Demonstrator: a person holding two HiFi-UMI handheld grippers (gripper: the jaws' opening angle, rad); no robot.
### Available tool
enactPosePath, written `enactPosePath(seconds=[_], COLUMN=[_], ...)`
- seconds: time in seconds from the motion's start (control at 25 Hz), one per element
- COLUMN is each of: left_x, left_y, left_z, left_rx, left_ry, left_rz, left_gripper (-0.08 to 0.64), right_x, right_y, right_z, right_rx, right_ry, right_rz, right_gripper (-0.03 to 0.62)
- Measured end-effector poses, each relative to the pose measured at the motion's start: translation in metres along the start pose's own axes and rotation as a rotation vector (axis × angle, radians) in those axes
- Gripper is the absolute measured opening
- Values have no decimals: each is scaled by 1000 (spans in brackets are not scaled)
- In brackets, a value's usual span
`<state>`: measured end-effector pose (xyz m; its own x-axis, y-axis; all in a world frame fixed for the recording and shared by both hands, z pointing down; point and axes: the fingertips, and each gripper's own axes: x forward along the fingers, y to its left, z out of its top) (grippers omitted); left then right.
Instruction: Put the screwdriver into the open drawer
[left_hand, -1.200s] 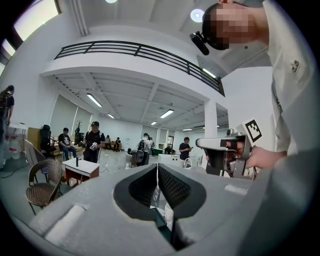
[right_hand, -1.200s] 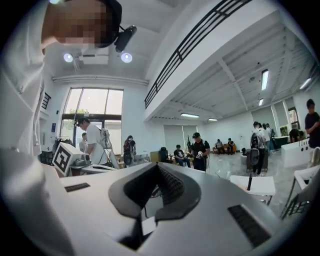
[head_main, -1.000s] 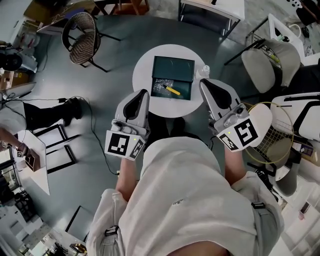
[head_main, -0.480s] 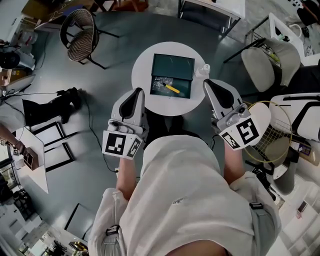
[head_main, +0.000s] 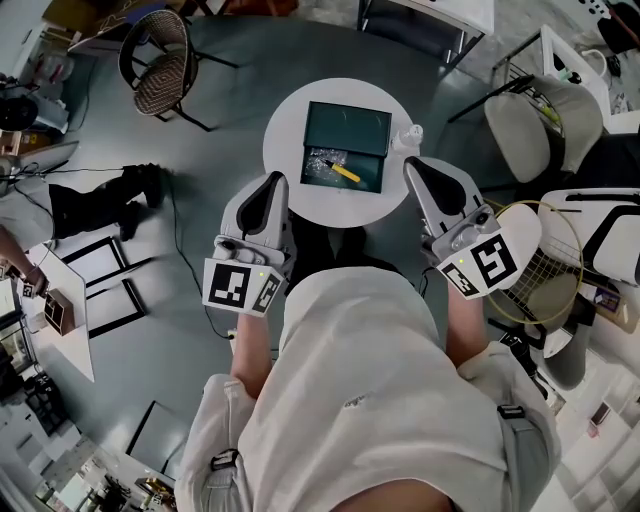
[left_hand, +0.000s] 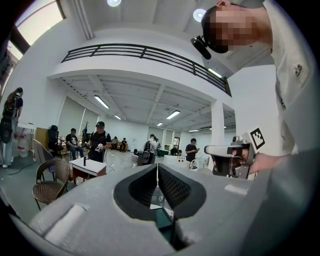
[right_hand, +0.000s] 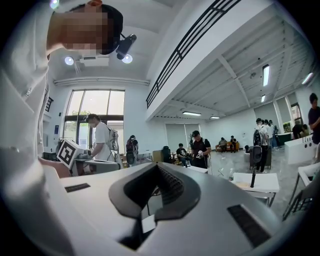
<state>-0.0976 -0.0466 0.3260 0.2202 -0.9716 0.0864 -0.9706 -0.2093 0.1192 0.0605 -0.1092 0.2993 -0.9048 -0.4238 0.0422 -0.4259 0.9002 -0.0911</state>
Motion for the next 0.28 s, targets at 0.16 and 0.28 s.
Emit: enactPosePath(seconds=[0.16, 0.28], left_x=[0, -1], left_y=[2, 3], left_z=[-1, 0], left_rx=[0, 1], left_ry=[2, 2], left_rz=[4, 4], left_gripper=[17, 17], right_x=[2, 3], right_y=[-1, 0], right_z=[-1, -1], right_rx=[-9, -8], right_ry=[13, 13], right_rz=[-3, -5], right_gripper=[5, 5])
